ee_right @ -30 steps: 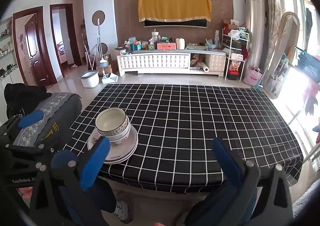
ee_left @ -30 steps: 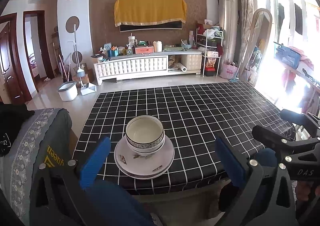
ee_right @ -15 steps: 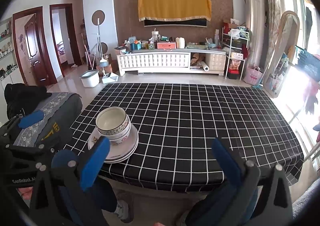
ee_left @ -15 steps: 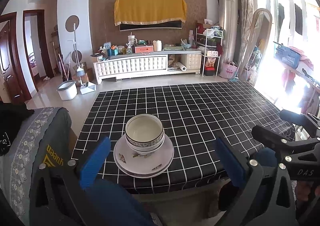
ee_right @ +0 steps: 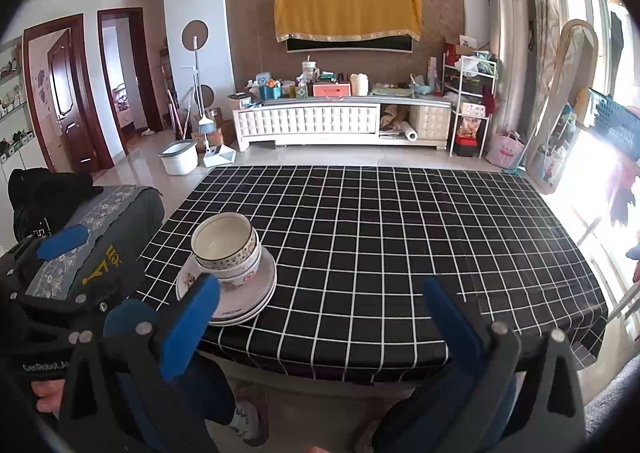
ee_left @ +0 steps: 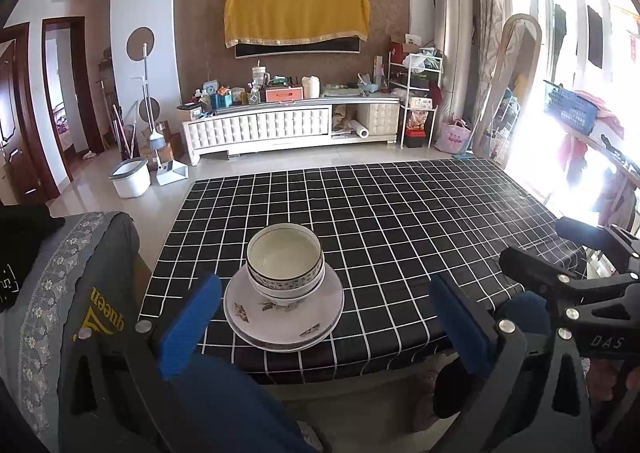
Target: Organize plates and bowls
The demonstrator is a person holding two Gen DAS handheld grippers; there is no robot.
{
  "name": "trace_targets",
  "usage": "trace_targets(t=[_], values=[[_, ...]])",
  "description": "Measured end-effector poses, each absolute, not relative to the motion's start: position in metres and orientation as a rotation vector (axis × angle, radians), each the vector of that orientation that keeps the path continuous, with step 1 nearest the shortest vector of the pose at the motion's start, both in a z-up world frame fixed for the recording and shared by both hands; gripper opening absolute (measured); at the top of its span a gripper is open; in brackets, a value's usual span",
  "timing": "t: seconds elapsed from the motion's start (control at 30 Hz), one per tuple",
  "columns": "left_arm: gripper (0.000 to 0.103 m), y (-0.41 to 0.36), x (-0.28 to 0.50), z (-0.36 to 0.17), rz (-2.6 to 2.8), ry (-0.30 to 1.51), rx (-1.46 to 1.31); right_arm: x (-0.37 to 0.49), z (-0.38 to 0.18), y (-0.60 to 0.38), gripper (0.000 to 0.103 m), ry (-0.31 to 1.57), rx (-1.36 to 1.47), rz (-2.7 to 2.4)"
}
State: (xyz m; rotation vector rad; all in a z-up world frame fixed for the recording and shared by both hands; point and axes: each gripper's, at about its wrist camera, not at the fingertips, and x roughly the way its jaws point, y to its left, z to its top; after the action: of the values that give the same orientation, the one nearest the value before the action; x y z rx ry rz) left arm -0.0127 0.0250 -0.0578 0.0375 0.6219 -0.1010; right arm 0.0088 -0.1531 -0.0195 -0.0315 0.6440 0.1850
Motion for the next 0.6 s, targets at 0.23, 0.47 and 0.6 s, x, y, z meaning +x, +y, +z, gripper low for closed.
trace_targets(t=[0.23,0.47,0.6], values=[[0.103,0.0253,-0.0140,-0.0574,-0.100,0.612,0.033,0.0075,-0.0194,-0.1536,0.103,0.641,-0.033,0.188],[0.103,0.0245,-0.0147,-0.0547,-0.102,0.609,0.017,0.0070,-0.0190,-0.1540,0.103,0.639,-0.033,0.190],[0.103,0.0238,-0.0157,-0.0553,-0.084,0.605,0.020,0.0067,-0.0190,-0.1540,0.103,0.638,-0.038,0.188]])
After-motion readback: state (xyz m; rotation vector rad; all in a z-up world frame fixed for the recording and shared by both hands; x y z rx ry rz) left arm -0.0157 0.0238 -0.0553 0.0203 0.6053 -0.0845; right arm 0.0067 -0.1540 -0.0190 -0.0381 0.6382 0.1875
